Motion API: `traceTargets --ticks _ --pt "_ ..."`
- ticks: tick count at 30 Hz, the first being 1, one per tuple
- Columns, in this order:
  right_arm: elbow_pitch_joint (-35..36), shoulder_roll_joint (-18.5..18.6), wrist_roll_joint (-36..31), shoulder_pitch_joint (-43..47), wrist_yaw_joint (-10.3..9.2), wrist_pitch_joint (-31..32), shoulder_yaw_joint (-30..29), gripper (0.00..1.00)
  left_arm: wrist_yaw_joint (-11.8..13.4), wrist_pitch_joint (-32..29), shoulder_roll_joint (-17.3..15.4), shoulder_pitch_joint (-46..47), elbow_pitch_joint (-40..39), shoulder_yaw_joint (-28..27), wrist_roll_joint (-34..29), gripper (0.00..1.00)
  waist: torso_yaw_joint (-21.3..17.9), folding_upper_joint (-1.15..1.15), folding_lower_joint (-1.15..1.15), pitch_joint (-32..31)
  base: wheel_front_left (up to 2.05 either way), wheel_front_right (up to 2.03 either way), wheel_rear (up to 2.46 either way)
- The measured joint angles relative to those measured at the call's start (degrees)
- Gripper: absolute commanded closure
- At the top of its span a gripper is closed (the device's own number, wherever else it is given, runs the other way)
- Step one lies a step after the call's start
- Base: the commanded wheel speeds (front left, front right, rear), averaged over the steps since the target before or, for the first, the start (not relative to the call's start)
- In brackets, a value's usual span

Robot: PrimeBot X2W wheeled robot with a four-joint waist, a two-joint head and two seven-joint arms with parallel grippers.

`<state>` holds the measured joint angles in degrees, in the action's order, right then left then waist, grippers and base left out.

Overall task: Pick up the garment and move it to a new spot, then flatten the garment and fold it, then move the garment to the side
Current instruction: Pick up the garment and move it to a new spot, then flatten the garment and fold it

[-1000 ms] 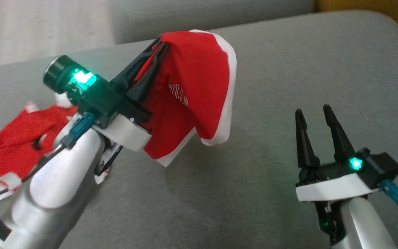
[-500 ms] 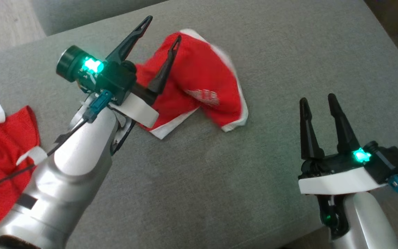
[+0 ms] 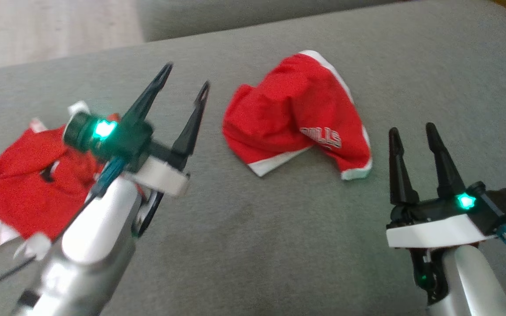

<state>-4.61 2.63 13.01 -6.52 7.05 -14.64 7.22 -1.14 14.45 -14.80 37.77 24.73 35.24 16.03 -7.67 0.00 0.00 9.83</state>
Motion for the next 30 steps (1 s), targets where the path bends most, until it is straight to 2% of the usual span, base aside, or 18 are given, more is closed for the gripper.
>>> traceTargets --ticks 5,11,15,20,23,30 --pt "-0.33 0.0 -0.71 0.62 0.0 0.0 -1.89 0.0 2.94 0.0 -1.37 -8.78 -4.35 -3.56 3.26 0.0 4.74 0.0 0.0 -2.16 0.0 0.0 0.0" --pt "-1.83 -0.01 -2.02 4.97 0.0 0.0 -2.88 0.0 7.23 0.01 -1.1 -22.43 -11.31 -6.6 4.69 0.0 10.56 0.0 -0.01 -4.88 0.0 0.0 0.0" --pt "-2.34 -0.01 -2.54 5.57 0.0 0.0 -2.86 0.0 8.16 0.0 -0.23 -27.53 -12.95 -8.05 5.11 0.0 12.75 0.0 -0.01 -5.75 0.0 0.0 0.0" --pt "-2.48 -0.02 -3.24 5.56 0.0 0.0 -2.85 0.0 8.1 0.01 1.0 -27.96 -14.25 -9.02 4.02 0.0 13.86 0.0 -0.01 -6.03 0.0 0.0 0.0" --pt "-3.0 -0.02 -3.54 5.53 0.0 0.0 -2.54 0.0 7.13 0.01 1.36 -27.95 -14.34 -9.4 3.7 0.0 13.91 0.0 0.0 -5.81 0.0 0.0 0.0" --pt "-8.43 0.0 -8.11 3.76 0.0 1.16 1.81 0.0 5.64 0.01 2.26 -26.83 -13.83 -10.46 2.48 0.0 15.0 0.0 0.0 -4.83 0.0 0.0 0.0"
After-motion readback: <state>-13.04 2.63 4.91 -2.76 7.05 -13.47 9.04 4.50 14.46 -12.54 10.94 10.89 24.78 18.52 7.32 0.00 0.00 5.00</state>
